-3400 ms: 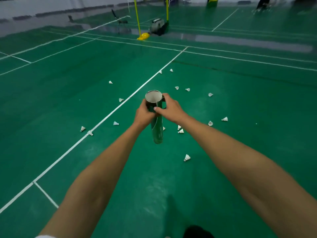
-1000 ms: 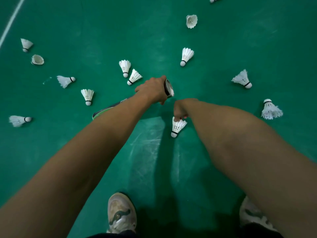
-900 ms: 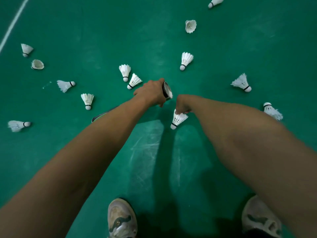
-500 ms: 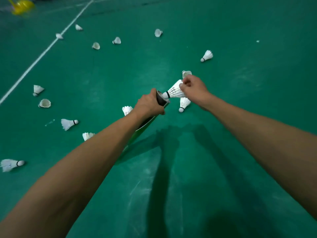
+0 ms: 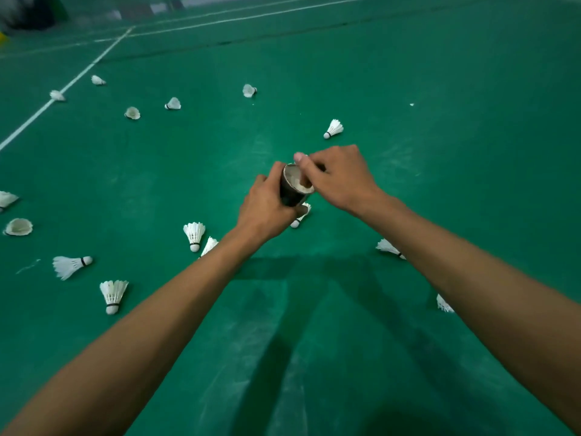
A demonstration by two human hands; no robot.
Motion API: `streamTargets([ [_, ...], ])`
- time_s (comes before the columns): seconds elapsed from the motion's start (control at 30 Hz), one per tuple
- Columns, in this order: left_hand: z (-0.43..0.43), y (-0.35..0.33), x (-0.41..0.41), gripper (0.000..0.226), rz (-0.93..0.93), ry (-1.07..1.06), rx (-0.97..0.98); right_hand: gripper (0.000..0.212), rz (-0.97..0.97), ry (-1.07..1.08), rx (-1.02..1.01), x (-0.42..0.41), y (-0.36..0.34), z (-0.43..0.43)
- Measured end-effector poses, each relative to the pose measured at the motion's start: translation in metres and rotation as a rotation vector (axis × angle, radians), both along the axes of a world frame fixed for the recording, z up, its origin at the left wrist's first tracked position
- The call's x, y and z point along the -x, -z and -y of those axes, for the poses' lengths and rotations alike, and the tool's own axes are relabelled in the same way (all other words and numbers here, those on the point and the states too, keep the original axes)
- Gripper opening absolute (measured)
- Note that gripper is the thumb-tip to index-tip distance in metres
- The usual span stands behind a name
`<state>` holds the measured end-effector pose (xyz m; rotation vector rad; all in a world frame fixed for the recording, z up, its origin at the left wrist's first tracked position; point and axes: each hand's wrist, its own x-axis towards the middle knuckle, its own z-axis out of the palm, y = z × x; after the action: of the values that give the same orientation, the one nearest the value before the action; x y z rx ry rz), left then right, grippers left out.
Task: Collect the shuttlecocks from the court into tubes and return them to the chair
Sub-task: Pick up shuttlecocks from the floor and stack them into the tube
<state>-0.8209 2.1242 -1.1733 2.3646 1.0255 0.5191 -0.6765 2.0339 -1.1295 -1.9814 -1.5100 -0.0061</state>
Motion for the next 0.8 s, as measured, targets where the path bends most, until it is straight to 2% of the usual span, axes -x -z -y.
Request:
streamTargets([
  [0.1,0.002,-0.01,0.002,0.066,0.093,-0.02,-0.04,0.064,-0.111,-0.099,0.169,0.001,-0.018,0.008],
  [0.2,0.009,-0.017,0.002,0.052,0.109,0.014,-0.087,0.056,-0.209,-0.219,0.396,0.023,-0.012,0.008],
  [0.27,0.013,-0.015,0.003,0.056,0.064,0.028,-0.106,0.061,-0.429,-0.221,0.484,0.029,-0.004,0.006],
  [0.33,0.015,-0.007,0.002,0.072,-0.035,0.053,-0.151,0.065,-0.691,-0.198,0.56,0.027,0.002,0.005],
  [0.43,0.015,0.005,-0.012,0.083,-0.127,0.06,-0.17,0.059,-0.89,-0.169,0.46,0.011,0.019,0.009],
  [0.53,0.021,0.011,-0.034,0.079,-0.174,0.063,-0.143,0.046,-1.033,-0.029,0.157,-0.013,0.045,0.021],
  [0.6,0.029,0.018,-0.048,0.077,-0.258,0.095,-0.161,0.039,-0.946,0.19,-0.087,-0.039,0.069,0.036],
  [0.63,0.035,0.023,-0.054,0.078,-0.305,0.116,-0.172,0.04,-0.823,0.334,-0.179,-0.053,0.082,0.045],
  [0.67,0.042,0.029,-0.06,0.077,-0.348,0.14,-0.178,0.044,-0.667,0.484,-0.189,-0.068,0.095,0.057],
  [0.73,0.059,0.043,-0.072,0.075,-0.418,0.197,-0.175,0.042,-0.405,0.643,0.026,-0.094,0.123,0.087],
  [0.8,0.081,0.058,-0.085,0.073,-0.457,0.263,-0.153,0.025,-0.301,0.623,0.383,-0.113,0.15,0.124],
])
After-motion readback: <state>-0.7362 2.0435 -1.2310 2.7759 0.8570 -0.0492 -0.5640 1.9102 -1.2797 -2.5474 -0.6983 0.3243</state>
